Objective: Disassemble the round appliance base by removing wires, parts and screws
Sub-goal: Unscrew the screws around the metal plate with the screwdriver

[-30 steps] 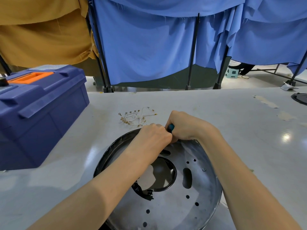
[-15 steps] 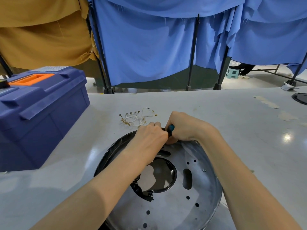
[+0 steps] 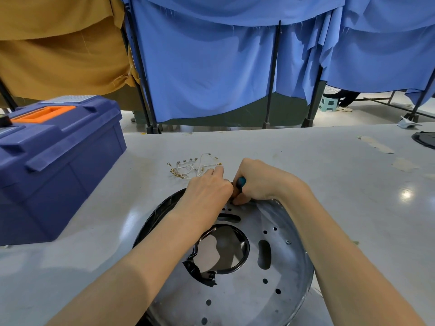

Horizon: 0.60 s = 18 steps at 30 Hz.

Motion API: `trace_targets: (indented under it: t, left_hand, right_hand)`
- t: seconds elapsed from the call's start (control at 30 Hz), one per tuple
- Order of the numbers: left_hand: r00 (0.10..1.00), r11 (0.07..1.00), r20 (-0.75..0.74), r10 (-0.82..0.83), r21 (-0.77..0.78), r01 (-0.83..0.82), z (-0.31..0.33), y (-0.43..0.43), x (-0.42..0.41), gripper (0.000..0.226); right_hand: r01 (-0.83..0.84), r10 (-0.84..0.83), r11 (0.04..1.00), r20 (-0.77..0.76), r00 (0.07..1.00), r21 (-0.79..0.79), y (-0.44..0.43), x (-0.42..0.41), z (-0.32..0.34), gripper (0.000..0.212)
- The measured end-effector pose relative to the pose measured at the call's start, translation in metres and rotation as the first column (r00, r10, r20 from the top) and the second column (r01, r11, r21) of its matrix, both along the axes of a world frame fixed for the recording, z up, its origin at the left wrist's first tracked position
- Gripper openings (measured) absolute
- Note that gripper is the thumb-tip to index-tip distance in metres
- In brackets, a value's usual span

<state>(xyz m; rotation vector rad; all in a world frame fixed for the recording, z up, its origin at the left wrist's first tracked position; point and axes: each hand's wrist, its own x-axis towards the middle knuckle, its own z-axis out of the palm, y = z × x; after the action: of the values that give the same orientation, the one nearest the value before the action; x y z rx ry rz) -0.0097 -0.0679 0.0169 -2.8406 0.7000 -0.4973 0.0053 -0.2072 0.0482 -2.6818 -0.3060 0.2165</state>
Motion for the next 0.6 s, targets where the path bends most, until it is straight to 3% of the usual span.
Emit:
trace_targets:
  t: [0.13,0.33,0.6]
  left_hand:
    - [1.0,0.997,-0.019,-0.013,-0.075,0.012,0.002,0.003,-0.001,0.007]
    - [0.997,0.985,-0.07,-0.02,-0.172,0.008,0.007,0.007,-0.003,0.012]
    - [0.995,0.828,0.096,-0.025,-0.556,0.075,0.013,0.011,-0.002,0.02]
  right_hand:
    - [0.002,-0.002,1.0,0.003,1.0,0.0,-0.001,0.0,0.0,0.024]
    - [-0.013,0.013,1.0,-0.003,1.0,0.014,-0.001,0.002,0.001,0.014]
    - [-0.072,0.072,0.995,0.007,0.997,0.073,-0.007,0.001,0.003,0.008]
